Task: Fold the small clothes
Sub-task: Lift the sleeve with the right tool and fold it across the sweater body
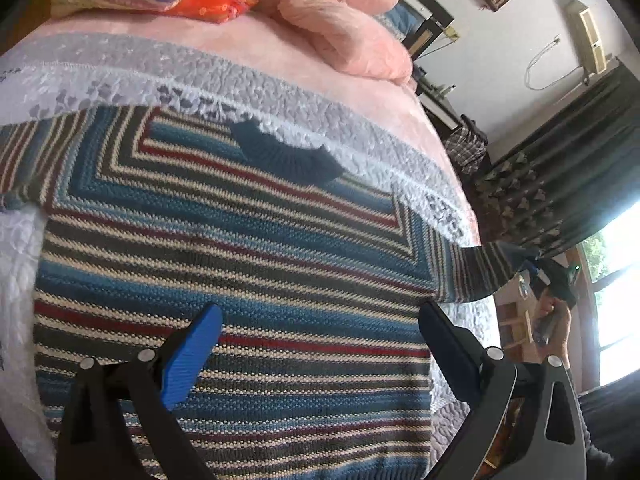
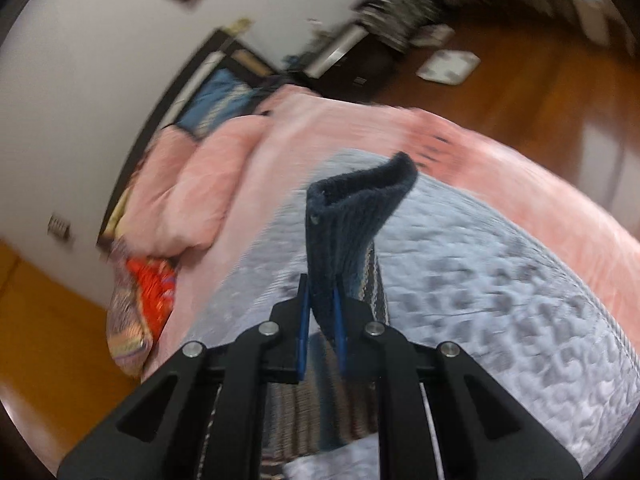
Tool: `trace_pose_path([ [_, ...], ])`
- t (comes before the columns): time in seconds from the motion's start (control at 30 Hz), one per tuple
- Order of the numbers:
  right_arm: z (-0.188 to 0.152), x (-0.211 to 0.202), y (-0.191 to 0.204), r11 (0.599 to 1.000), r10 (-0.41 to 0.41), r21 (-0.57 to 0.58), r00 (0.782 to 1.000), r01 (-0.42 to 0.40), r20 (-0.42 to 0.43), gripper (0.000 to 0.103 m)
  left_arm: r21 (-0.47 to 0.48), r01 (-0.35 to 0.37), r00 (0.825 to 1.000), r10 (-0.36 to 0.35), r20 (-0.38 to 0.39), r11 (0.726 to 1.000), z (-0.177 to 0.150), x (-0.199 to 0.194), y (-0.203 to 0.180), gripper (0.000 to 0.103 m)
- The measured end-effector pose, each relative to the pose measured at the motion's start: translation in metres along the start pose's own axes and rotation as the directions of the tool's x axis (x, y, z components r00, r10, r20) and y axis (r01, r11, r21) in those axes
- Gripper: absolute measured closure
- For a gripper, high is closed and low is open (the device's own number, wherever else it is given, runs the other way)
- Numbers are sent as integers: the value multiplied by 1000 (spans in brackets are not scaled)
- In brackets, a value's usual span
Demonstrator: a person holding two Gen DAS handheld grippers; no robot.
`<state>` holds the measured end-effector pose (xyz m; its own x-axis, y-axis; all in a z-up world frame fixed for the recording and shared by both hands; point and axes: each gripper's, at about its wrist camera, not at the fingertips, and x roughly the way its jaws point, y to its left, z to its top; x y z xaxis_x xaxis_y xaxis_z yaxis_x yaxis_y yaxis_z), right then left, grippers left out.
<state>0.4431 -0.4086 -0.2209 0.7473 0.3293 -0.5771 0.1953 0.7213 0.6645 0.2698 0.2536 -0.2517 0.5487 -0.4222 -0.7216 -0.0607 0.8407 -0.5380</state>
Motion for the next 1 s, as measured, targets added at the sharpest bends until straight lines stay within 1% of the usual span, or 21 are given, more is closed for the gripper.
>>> trace_pose_path([
  [0.1,-17,-8,53,995,30,-95,999,-28,15,94,10,16,1000,-16,21,1000,3,-13,-4,4],
  [0.17,-29,-8,80,989,49,-143,999,-47,9,93,14,29,999,-30,35,999,7,-21,-6,4],
  [0.23,-49,-4,112,979,67,-193,998,-66,-5,93,22,36,998,-37,43,999,11,-26,-9,4],
  [0.27,-56,-3,116,976,70,-205,997,-71,-12,93,30,39,998,-40,48,999,14,-28,-10,4],
  [0.37,-89,13,151,959,71,-272,996,-82,-50,93,52,43,998,-45,53,998,21,-30,-13,4],
  [0.4,-94,17,158,956,72,-281,995,-87,-63,93,57,46,997,-49,52,997,23,-30,-13,4],
  [0.5,-133,43,183,932,44,-353,993,-80,-109,93,67,49,998,-52,44,997,28,-25,-13,4],
  [0.57,-152,56,192,919,27,-386,991,-77,-134,93,70,56,998,-59,34,996,31,-19,-11,4],
  [0.63,-179,74,205,892,-20,-450,988,-51,-152,93,72,57,998,-59,24,996,33,-12,-9,4],
  [0.73,-219,100,218,840,-93,-543,981,-15,-171,93,55,84,996,-83,-5,995,40,7,-4,4],
  [0.77,-236,111,222,810,-128,-587,976,2,-174,93,46,96,995,-96,-13,994,42,12,-3,4],
  [0.9,-288,141,224,720,-218,-693,960,36,-176,93,2,153,987,-153,-58,988,52,43,-1,4],
  [1.0,-314,159,218,666,-268,-744,946,45,-182,85,-47,196,974,-200,-101,979,58,73,-1,4],
])
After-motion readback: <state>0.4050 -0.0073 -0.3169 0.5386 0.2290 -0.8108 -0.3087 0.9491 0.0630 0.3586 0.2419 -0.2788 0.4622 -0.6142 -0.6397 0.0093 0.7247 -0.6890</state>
